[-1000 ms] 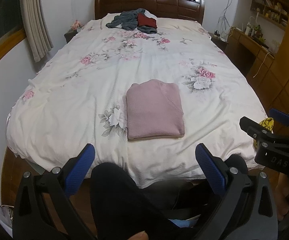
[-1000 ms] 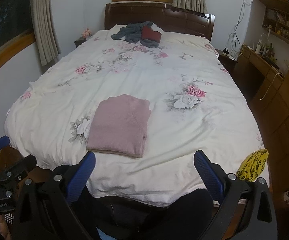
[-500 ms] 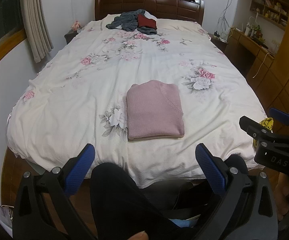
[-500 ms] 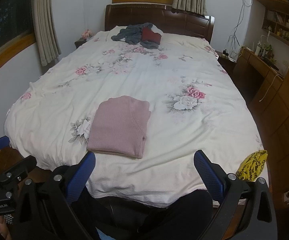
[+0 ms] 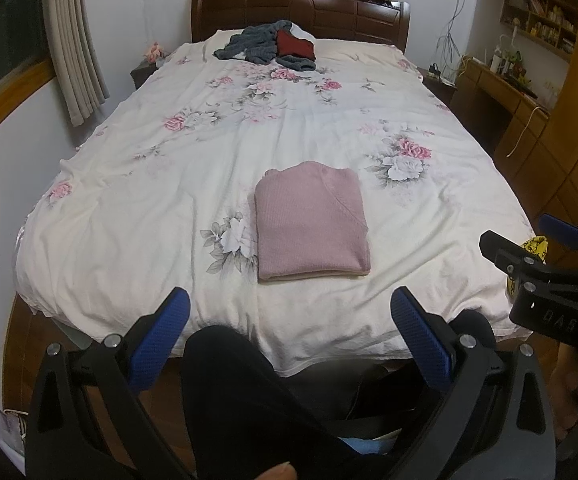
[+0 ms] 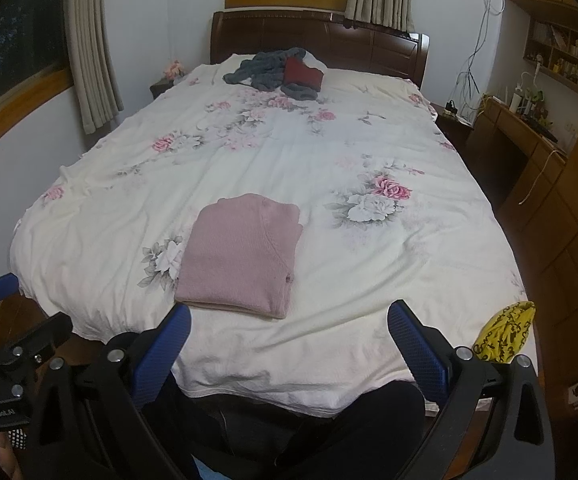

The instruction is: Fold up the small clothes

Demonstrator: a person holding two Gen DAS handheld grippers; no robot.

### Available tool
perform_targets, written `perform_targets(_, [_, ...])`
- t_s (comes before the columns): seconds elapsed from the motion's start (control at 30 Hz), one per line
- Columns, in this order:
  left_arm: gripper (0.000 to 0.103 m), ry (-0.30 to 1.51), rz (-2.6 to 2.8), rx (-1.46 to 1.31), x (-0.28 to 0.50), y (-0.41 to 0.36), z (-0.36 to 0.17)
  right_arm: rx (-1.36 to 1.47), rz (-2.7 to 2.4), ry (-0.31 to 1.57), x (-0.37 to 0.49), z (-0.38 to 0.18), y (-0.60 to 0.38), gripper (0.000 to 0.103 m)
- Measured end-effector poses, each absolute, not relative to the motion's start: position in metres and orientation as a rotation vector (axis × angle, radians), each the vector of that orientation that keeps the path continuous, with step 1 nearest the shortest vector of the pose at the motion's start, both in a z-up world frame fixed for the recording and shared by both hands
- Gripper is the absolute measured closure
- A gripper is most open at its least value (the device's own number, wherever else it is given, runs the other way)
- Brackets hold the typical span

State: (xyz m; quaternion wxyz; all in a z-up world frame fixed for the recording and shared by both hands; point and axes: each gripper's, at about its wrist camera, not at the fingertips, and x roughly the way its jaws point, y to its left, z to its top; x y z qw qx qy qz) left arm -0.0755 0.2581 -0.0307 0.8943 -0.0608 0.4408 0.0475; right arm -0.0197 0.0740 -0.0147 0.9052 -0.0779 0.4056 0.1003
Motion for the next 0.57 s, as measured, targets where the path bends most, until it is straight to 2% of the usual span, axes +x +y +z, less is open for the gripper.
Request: perform_targets(0.57, [0.003, 0.914, 0.099, -0.125, -0.0772, 0.2571, -0.0294, -0.15, 0.209, 0.836, -0.0237, -0.011, 0.0786, 0.004])
